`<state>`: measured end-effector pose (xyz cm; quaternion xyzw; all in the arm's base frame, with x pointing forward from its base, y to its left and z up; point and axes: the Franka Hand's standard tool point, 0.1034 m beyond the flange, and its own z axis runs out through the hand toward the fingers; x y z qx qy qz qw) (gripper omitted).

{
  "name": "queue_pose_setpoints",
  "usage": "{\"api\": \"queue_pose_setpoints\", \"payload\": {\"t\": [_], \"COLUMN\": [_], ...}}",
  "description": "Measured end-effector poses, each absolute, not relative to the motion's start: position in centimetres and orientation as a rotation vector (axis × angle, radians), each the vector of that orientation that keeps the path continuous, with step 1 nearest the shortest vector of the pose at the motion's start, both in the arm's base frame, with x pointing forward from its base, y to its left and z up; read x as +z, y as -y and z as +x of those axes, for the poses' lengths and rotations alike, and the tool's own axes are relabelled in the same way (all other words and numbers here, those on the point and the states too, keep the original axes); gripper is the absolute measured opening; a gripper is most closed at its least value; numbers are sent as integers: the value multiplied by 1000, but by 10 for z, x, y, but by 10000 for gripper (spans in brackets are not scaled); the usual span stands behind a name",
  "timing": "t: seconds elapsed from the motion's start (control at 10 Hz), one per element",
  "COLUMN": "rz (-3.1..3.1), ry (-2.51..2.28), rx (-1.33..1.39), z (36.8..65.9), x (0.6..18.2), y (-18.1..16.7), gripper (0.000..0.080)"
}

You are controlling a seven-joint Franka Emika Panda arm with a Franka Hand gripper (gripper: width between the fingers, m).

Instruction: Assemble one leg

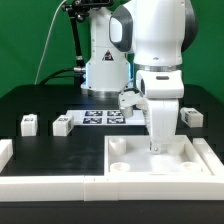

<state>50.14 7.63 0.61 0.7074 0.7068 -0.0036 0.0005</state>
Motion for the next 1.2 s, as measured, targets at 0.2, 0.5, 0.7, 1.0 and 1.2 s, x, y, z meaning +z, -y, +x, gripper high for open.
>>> {"api": "queue_pose_setpoints", "payload": {"t": [0.2,0.5,0.7,1.0,1.2], "rz": [2222,2222,2222,2240,2265], "ry": [-2219,-2219,-2219,-2167,-2105], "rx": [-12,-12,-12,-41,-36], "z": [501,501,501,482,468], "x": [6,6,6,47,76], "y": [-76,-76,-76,-78,-81], "gripper": [619,648,649,649,649]}}
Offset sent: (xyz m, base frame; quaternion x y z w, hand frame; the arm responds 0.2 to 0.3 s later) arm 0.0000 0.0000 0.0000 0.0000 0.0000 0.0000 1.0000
